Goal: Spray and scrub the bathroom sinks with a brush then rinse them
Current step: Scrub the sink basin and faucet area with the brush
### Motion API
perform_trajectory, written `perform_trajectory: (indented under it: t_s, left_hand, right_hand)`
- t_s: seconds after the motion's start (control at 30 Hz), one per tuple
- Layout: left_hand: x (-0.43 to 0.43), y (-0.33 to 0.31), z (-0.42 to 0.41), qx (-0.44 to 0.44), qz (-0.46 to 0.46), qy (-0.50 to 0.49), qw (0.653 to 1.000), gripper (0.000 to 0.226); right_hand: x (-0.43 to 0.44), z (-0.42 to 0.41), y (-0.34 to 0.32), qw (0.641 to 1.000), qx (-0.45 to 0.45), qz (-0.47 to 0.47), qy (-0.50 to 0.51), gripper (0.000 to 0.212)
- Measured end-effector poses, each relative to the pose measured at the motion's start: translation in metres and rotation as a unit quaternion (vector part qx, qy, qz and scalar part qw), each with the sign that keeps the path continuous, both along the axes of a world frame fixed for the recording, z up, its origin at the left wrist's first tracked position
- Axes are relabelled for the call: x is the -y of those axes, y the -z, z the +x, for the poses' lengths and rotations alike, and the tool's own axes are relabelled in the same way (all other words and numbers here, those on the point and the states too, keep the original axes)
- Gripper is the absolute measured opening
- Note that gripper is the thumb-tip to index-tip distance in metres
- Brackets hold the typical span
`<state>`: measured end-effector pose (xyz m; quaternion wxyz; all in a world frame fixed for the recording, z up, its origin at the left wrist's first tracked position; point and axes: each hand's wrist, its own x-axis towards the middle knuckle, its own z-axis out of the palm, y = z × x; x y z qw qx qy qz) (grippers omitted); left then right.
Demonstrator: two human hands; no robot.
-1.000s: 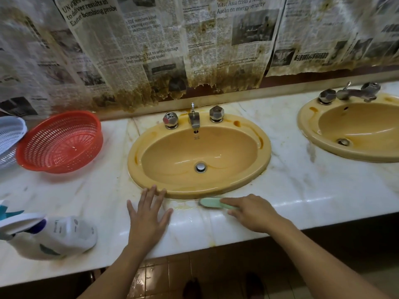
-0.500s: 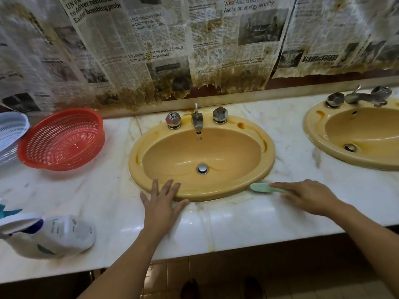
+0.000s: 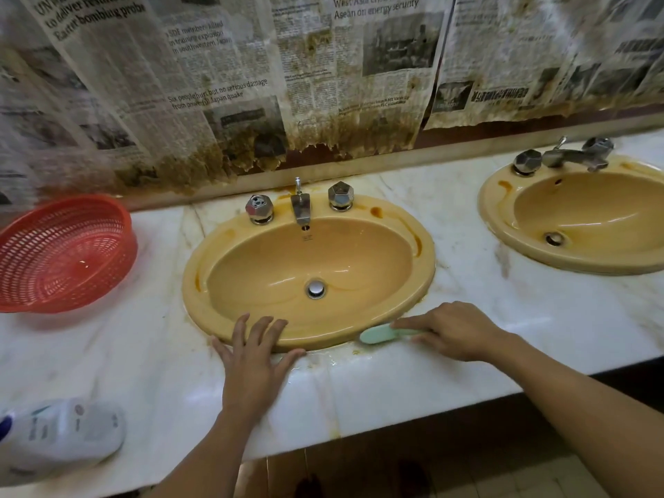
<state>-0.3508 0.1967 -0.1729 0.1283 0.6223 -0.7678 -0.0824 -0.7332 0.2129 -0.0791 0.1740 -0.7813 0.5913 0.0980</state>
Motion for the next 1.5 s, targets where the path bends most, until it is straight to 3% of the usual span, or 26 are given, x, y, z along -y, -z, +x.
perform_trajectory:
  t_s: [0.27,0.5,0.63,0.73,0.87,0.97,1.07,1.27,1.4,1.5]
  left_hand:
    - [-0.002,-0.003,-0.002,0.014,0.002,-0.005,1.000,0.061]
    - [-0.002,-0.001,-0.002,0.012,-0.001,-0.004,1.000,0.063]
    - [-0.003,-0.001,-0.002,0.009,0.003,-0.007,1.000,0.064]
    - [-0.003,-0.001,-0.002,0.009,-0.003,-0.008,1.000,0.065]
    - [-0.004,-0.001,-0.003,0.013,-0.007,-0.006,1.000,0.065]
    - [-0.004,-0.001,-0.003,0.018,-0.010,-0.002,1.000,0.066]
    - [-0.003,0.000,-0.002,0.021,-0.013,-0.002,1.000,0.065]
    - [-0.006,-0.001,-0.004,0.034,-0.015,-0.003,0.999,0.066]
    - [-0.006,-0.003,-0.006,0.043,-0.020,-0.005,0.999,0.066]
    - [-0.007,-0.005,-0.007,0.050,-0.035,-0.002,0.998,0.067]
  right_hand:
    - [-0.019,-0.078,-0.004,0.981,0.040,0.004,0.191,0.035]
    - [-0.052,0.002,-0.007,0.903,0.285,-0.051,0.318,0.037]
    - [-0.054,0.077,0.006,0.933,0.227,0.015,0.280,0.041]
    - [-0.046,0.080,0.003,0.945,0.169,0.005,0.279,0.041]
    - [-0.030,0.017,0.001,0.908,0.143,-0.054,0.391,0.041]
    - [-0.027,-0.010,0.005,0.870,0.178,-0.047,0.458,0.040]
    - [-0.046,0.011,0.014,0.857,0.234,-0.042,0.457,0.042]
    - [-0.091,0.064,0.020,0.882,0.229,-0.048,0.408,0.045]
    - [-0.071,0.065,0.009,0.925,0.171,-0.022,0.338,0.043]
    - [-0.045,0.045,0.003,0.923,0.149,-0.047,0.352,0.043]
